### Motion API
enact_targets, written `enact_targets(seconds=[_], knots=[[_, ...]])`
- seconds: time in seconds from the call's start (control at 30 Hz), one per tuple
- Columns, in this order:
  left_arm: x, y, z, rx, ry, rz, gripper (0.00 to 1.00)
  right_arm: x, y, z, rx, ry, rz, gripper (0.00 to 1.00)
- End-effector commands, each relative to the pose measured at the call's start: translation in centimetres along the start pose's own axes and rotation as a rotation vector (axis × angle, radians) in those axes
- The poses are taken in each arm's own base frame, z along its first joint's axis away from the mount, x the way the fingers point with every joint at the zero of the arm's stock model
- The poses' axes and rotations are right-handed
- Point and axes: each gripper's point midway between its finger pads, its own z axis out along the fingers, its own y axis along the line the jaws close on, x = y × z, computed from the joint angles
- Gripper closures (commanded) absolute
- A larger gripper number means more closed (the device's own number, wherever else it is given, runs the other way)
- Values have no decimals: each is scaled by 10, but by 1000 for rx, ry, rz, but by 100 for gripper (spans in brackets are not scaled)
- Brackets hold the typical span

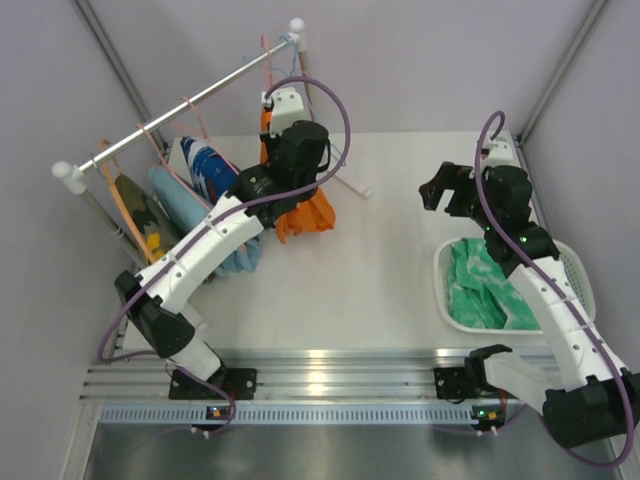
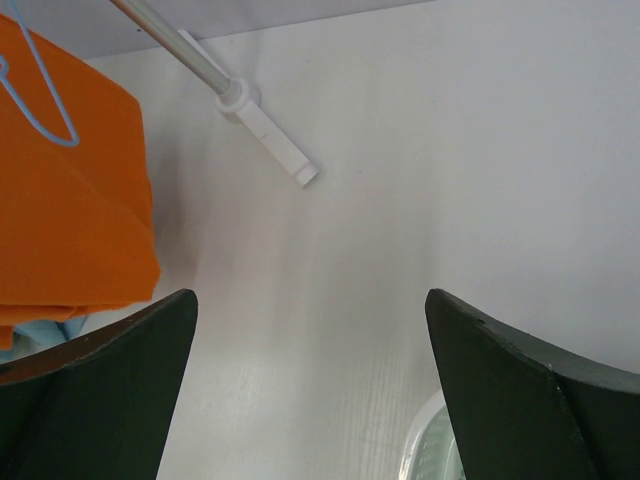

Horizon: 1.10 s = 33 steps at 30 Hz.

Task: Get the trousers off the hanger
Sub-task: Pick up the hanger from the clothesline.

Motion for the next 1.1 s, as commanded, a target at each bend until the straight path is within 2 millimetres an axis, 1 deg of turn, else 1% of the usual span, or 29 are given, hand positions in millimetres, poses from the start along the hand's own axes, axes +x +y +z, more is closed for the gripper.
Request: enact_targets(seconds=[0.0, 0.17, 0.23, 0.3, 0.33, 0.37, 0.43, 0.47, 0.5, 0.53, 0.6, 0.63, 0.7, 0.73, 0.77, 0.8, 0.83, 0.87, 0.93, 0.97, 1.0, 1.07], knots=[[-70, 22, -41, 27, -115, -199, 100, -28, 19, -8, -58, -71, 8, 3], [-66, 14, -72, 165, -62, -178, 100, -25, 26, -9, -92, -53, 34, 2], [-66, 6, -85, 240, -36, -183, 100, -24, 28, -12, -107, -53, 37, 3], [-63, 8, -95, 273, -13, -179, 100, -21, 27, -15, -103, -51, 38, 2], [-63, 8, -100, 288, -7, -179, 100, -18, 23, -15, -84, -51, 39, 2], [-66, 11, -108, 315, -8, -187, 100, -16, 20, -15, -70, -53, 46, 2], [-66, 8, -121, 375, 13, -186, 100, -7, 17, -17, -64, -42, 72, 2], [-70, 11, -127, 402, 15, -196, 100, -4, 18, -18, -72, -36, 85, 2], [-70, 10, -133, 426, 26, -202, 100, -4, 22, -21, -89, -40, 120, 2], [-69, 7, -141, 477, 44, -195, 100, 7, 25, -21, -112, -17, 141, 2], [-70, 6, -150, 532, 55, -187, 100, 13, 31, -26, -142, -12, 201, 2], [-68, 3, -154, 559, 62, -174, 100, 23, 30, -24, -151, 0, 221, 1], [-66, -2, -166, 639, 78, -152, 100, 30, 30, -27, -160, -8, 268, 2], [-65, -4, -171, 667, 85, -148, 100, 42, 26, -25, -152, 8, 283, 2], [-67, -6, -180, 718, 92, -152, 100, 46, 26, -25, -152, 12, 295, 2], [-66, -7, -184, 741, 98, -152, 100, 48, 26, -28, -156, 12, 313, 1], [-65, -9, -188, 763, 104, -151, 100, 55, 26, -28, -156, 29, 323, 1], [-69, -10, -193, 794, 96, -165, 100, 59, 25, -30, -154, 37, 332, 1], [-66, -17, -202, 857, 105, -159, 100, 63, 27, -34, -166, 39, 355, 1], [-68, -20, -205, 880, 101, -165, 100, 61, 28, -36, -176, 24, 364, 1], [-70, -26, -210, 922, 97, -165, 100, 63, 29, -40, -185, 18, 386, 1], [-71, -35, -213, 952, 94, -165, 100, 65, 31, -43, -202, 5, 408, 1]])
